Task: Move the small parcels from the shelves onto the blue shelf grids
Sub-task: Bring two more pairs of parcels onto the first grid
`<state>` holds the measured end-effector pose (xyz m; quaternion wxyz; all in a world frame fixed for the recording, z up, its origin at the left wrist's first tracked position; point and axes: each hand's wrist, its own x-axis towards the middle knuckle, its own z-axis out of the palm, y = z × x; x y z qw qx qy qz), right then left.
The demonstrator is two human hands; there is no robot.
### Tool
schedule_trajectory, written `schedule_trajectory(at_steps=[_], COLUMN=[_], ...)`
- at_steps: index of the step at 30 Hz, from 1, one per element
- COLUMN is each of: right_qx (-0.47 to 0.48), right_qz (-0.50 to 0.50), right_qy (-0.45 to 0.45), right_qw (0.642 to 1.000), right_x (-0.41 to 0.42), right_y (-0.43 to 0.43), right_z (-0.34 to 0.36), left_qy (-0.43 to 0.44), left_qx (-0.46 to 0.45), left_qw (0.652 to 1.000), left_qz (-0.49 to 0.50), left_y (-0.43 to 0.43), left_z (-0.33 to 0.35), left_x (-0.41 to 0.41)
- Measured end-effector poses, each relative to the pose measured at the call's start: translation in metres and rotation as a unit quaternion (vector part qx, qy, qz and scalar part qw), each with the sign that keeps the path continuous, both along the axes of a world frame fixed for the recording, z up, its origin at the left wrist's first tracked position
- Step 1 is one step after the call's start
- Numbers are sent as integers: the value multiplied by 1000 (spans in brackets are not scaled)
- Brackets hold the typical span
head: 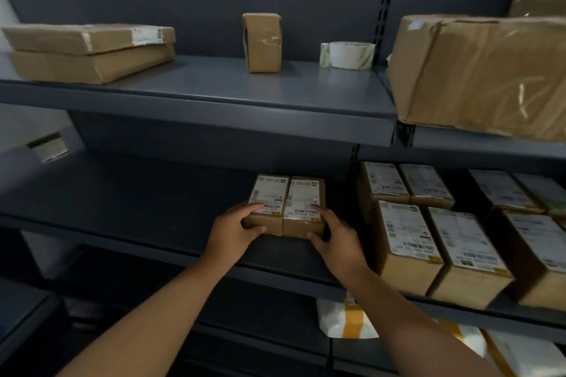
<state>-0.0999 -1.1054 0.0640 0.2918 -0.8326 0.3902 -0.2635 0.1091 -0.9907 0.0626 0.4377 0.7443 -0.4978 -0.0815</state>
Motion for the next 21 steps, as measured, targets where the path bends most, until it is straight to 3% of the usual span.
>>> schedule_trajectory(at_steps=[5, 9, 12, 21], right_qx=[-50, -64, -58, -51], right_qz=[40, 105, 168, 369], right_qy=[6, -21, -36, -84], right_qw=[998, 992, 983, 924], right_x=[24, 64, 104, 230], right_y=[23, 61, 102, 286], right_z=[17, 34, 49, 78], left_qy=[0, 28, 0, -33], left_qx=[-47, -78, -85, -79], left_qw=[998, 993, 985, 917], left_qz=[29, 87, 150, 390], left_y=[46, 112, 177, 432], left_z=[9, 22, 37, 79], left_x=[18, 44, 67, 98])
